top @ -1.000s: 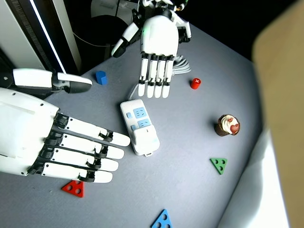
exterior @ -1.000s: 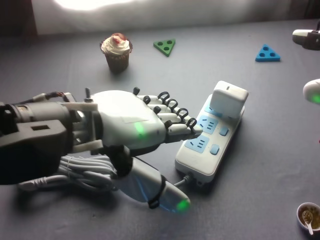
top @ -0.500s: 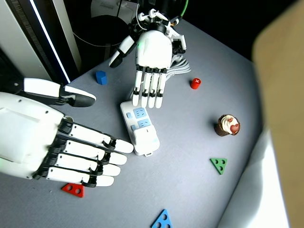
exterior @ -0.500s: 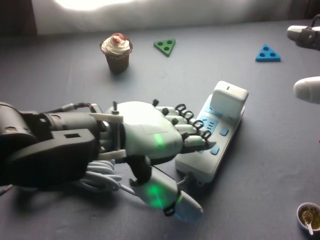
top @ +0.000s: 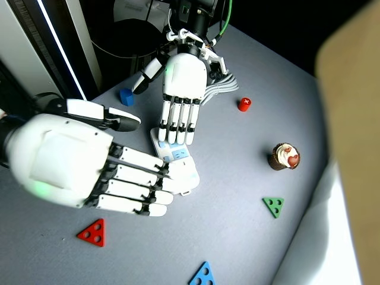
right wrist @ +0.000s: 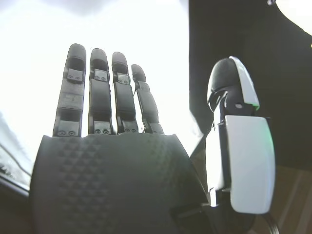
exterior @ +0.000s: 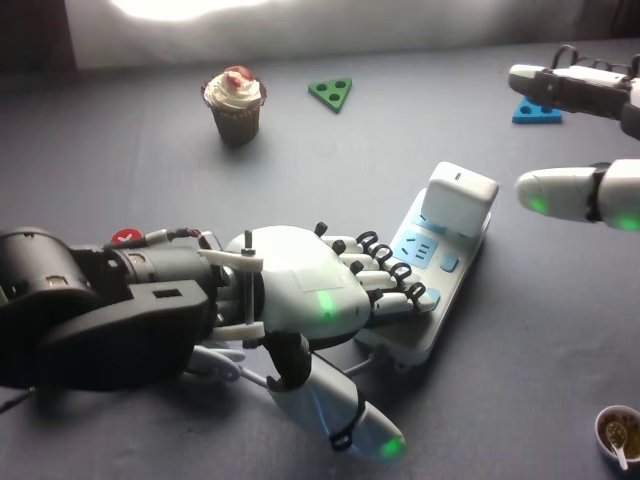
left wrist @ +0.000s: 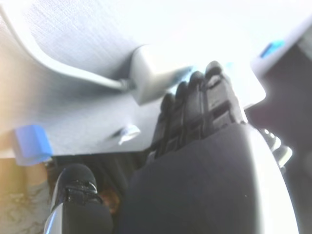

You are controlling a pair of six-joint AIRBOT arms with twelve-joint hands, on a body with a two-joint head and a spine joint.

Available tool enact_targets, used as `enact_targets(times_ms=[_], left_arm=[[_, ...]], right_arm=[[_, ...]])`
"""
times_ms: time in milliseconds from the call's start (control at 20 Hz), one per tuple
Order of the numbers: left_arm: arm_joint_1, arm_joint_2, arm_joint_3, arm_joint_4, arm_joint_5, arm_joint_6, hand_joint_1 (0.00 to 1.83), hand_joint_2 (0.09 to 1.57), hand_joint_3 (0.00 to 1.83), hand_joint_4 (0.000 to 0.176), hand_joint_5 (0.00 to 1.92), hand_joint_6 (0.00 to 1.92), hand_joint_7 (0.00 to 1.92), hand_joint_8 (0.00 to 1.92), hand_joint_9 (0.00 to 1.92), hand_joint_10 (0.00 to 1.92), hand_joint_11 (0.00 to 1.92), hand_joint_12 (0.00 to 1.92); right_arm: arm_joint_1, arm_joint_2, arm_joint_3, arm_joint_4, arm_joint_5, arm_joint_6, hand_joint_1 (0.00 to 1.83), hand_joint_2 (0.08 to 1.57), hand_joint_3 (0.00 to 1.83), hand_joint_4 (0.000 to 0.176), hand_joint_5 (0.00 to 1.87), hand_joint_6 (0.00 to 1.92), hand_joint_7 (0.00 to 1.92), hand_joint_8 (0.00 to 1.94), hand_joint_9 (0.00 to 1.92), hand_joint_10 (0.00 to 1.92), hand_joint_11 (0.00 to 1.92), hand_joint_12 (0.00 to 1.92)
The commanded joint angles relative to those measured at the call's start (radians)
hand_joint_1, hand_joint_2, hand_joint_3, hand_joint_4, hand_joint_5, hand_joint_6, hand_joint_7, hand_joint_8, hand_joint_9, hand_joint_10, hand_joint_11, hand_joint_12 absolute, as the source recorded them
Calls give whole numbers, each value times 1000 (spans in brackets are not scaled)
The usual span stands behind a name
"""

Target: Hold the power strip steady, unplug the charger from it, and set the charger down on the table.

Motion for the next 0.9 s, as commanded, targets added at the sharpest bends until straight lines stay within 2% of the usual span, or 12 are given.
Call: enact_targets(times_ms=[0,250,450,650,850], left_arm=[[4,-13,5,-4,-70,4,0,1004,2,0,7,0,32,3,16,3,0,0],[15,-23,12,-3,-57,8,0,993,0,0,14,2,38,3,25,4,8,4],[17,-17,10,0,-45,9,0,997,0,0,22,5,45,7,33,7,8,3],[15,-15,6,2,-34,9,0,999,0,0,23,3,45,4,30,3,8,4],[3,-15,6,3,-14,9,0,1002,1,0,24,7,53,9,38,9,20,9]], right_arm=[[1,3,10,-4,138,4,527,1169,3,0,146,5,226,2,210,0,164,149],[-13,-60,44,62,168,-43,612,1182,2,0,119,0,221,4,219,8,166,165],[-16,-101,32,156,196,-79,819,1149,0,0,214,2,292,2,274,3,189,220],[-17,-122,9,182,243,-88,924,1152,0,0,291,0,372,0,356,0,112,595],[-20,-156,2,267,262,-123,958,1156,0,0,300,7,373,4,366,5,92,673]])
